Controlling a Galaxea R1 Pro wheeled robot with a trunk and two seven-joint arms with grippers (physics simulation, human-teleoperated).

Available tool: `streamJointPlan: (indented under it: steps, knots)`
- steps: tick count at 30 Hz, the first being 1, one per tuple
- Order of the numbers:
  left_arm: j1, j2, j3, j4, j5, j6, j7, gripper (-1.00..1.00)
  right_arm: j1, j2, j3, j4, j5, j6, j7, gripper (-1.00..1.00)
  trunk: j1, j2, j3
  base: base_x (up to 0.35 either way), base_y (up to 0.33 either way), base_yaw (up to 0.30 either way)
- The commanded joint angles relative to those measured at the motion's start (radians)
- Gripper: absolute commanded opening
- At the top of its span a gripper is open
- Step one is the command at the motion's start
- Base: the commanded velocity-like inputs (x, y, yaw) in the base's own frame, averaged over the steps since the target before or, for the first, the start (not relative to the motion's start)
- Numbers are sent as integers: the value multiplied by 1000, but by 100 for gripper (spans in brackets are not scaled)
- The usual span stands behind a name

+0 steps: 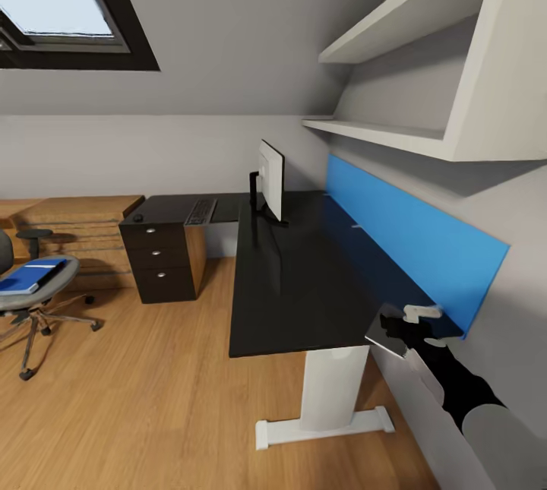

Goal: In the bedroom, organize the workspace by keeping the computer under the desk, ensuring the monitor is on the desk, placing the keyboard on the desk next to the monitor, placing the mouse on the desk next to the keyboard, moving the folder from the swivel chair onto the desk next to the mouse, stacking the notebook on top of the folder with the pen on top of the notebook, and positioning the swivel chair next to the desk.

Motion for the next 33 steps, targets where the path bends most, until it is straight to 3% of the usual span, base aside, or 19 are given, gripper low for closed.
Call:
streamJointPlan:
  steps: [1,8,11,12,14,21,33]
  knots:
    - [1,1,-8,-3,4,-1,8,100,-1,2,8,-5,-10,4,-10,100,0,-1,-1,-235,0,0]
    - [1,0,-7,-3,4,-1,8,100,2,22,7,-16,-15,2,-11,100,0,-1,-1,-89,0,0]
    - [1,0,-7,-3,4,-1,8,100,31,23,3,-81,-16,0,-11,100,0,-1,2,-4,0,-99]
    - [1,0,-6,-3,4,-1,8,100,73,23,3,-151,-14,-1,-15,100,0,-1,3,0,0,-194]
    - [1,0,-6,-3,4,-1,8,100,80,23,3,-162,-14,-1,-16,100,0,-1,5,0,0,-204]
    - [1,1,-7,-3,4,-1,8,100,87,25,5,-172,-15,-2,-16,100,0,-1,10,-145,0,-154]
    - [1,0,-5,-4,5,2,10,100,93,25,5,-176,-19,-5,-15,100,0,-1,9,-166,0,-14]
